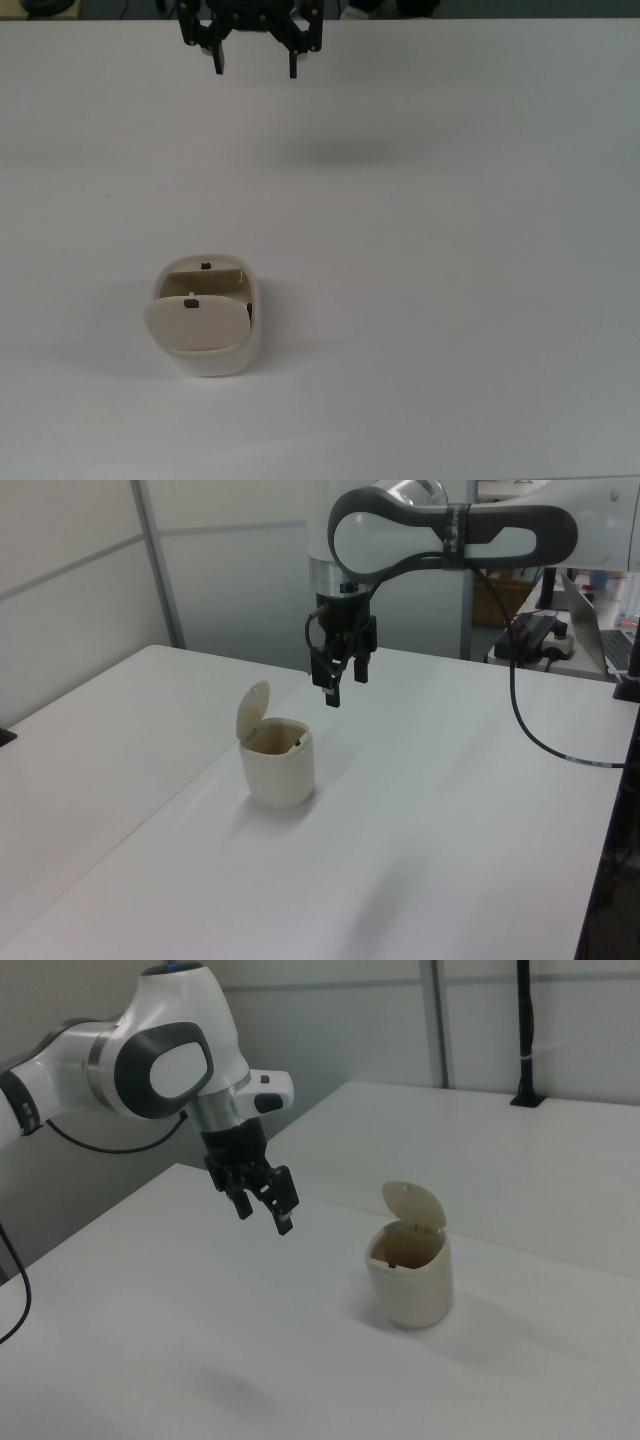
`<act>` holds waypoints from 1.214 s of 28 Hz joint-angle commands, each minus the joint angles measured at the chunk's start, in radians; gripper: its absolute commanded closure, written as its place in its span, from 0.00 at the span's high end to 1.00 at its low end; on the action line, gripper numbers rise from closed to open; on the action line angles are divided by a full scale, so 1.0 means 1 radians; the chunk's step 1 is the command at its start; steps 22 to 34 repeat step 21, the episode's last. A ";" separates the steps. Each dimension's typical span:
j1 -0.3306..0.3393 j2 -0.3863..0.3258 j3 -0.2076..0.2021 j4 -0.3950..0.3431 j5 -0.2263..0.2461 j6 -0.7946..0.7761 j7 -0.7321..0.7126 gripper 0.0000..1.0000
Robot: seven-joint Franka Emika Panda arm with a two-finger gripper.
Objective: Open the trash can
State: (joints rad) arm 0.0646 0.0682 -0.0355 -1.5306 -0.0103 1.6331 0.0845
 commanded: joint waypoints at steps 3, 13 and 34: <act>0.000 -0.021 -0.001 -0.011 -0.016 -0.035 0.012 1.00; 0.001 -0.024 0.003 0.003 -0.016 -0.048 0.008 1.00; 0.001 -0.031 0.003 0.010 -0.014 -0.047 0.004 1.00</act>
